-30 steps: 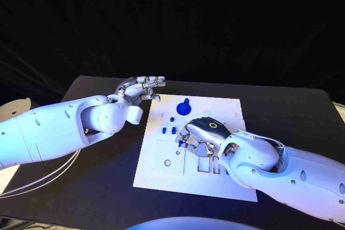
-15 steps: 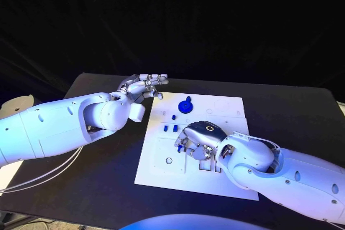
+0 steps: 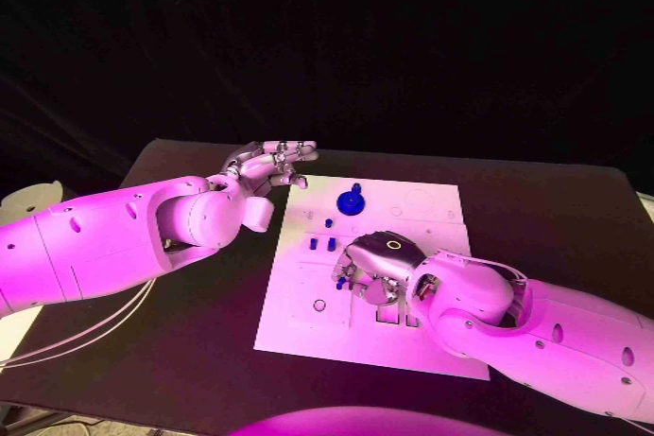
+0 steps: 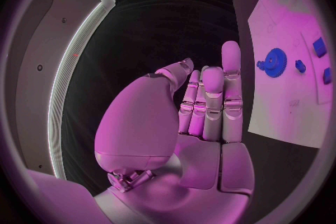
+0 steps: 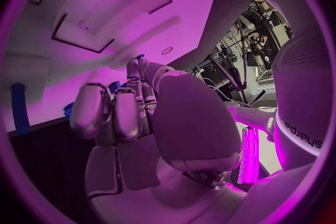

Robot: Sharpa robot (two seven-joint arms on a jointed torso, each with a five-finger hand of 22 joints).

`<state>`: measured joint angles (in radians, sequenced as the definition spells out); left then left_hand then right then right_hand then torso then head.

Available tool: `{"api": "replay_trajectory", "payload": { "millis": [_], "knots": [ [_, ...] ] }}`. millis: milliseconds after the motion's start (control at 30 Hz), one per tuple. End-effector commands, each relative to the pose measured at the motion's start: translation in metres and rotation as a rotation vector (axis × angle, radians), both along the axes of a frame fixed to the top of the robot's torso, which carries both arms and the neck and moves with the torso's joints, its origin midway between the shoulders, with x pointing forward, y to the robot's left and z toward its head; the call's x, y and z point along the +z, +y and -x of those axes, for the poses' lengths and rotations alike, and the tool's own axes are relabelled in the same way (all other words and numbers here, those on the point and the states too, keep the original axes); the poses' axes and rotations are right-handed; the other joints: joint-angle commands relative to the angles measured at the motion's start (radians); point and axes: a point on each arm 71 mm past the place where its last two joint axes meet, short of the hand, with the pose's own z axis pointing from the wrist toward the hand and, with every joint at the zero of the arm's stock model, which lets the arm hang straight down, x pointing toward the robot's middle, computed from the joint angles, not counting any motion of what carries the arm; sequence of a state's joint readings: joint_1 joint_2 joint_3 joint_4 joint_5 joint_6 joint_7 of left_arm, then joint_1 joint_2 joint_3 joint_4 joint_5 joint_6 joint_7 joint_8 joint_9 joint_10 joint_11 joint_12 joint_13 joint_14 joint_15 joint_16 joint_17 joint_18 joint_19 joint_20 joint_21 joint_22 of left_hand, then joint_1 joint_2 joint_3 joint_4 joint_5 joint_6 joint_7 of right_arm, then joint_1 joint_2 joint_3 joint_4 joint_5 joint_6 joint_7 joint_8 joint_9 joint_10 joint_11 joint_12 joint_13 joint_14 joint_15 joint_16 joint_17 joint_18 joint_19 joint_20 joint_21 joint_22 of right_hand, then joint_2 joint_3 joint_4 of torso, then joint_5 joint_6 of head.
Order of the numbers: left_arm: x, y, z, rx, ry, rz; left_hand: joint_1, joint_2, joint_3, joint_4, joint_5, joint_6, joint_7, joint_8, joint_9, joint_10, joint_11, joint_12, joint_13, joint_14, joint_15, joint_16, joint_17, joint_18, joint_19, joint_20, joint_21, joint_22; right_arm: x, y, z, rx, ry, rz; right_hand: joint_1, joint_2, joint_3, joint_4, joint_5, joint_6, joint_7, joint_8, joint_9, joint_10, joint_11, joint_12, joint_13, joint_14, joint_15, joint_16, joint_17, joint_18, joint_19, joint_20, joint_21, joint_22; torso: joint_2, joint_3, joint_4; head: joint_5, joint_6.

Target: Assemble the parts on the task board

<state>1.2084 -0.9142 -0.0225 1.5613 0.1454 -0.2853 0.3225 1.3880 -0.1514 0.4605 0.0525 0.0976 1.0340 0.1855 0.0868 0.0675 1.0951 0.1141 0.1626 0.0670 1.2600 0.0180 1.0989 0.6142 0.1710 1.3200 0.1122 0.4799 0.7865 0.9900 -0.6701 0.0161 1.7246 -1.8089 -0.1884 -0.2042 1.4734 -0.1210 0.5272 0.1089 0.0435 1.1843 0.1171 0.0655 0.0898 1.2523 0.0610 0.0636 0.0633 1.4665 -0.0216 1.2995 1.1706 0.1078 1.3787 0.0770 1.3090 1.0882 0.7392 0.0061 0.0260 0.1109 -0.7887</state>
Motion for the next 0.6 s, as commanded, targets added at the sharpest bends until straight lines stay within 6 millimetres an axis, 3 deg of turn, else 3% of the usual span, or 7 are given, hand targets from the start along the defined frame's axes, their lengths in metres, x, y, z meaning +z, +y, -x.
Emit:
{"api": "replay_trajectory", "payload": {
  "millis": [33,600],
  "knots": [
    [0.0013,-0.0013,0.0006,-0.012,-0.007,0.013,-0.007,-0.006,-0.002,-0.006,0.006,-0.004,0.001,-0.002,-0.001,-0.009,0.000,0.006,-0.001,-0.007,0.003,-0.003,-0.002,0.008,-0.008,0.000,-0.004,-0.001,-0.0056,-0.0003,0.0002,-0.010,-0.016,0.074,-0.007,0.002,0.002,-0.006,0.006,0.007,0.009,0.003,0.000,-0.004,0.002,-0.001,0.000,0.043,0.002,-0.004,-0.002,-0.014,0.004,0.005,0.002,-0.001,0.000,0.0002,-0.0004,0.000,0.001],
    [0.0005,-0.0012,0.0004,-0.018,0.003,0.011,-0.008,-0.007,-0.004,-0.007,0.006,-0.008,0.002,-0.002,-0.001,-0.015,0.001,0.007,-0.001,-0.012,0.004,-0.005,-0.009,0.008,-0.010,0.001,-0.005,-0.002,-0.0038,0.0050,0.0030,-0.010,-0.046,0.090,-0.016,0.000,-0.002,-0.010,0.006,0.011,0.007,0.005,0.002,-0.001,0.001,0.001,0.001,0.042,0.002,-0.004,-0.003,-0.014,0.003,0.005,0.002,-0.001,0.000,0.0004,0.0004,-0.001,0.001]
  ]
}}
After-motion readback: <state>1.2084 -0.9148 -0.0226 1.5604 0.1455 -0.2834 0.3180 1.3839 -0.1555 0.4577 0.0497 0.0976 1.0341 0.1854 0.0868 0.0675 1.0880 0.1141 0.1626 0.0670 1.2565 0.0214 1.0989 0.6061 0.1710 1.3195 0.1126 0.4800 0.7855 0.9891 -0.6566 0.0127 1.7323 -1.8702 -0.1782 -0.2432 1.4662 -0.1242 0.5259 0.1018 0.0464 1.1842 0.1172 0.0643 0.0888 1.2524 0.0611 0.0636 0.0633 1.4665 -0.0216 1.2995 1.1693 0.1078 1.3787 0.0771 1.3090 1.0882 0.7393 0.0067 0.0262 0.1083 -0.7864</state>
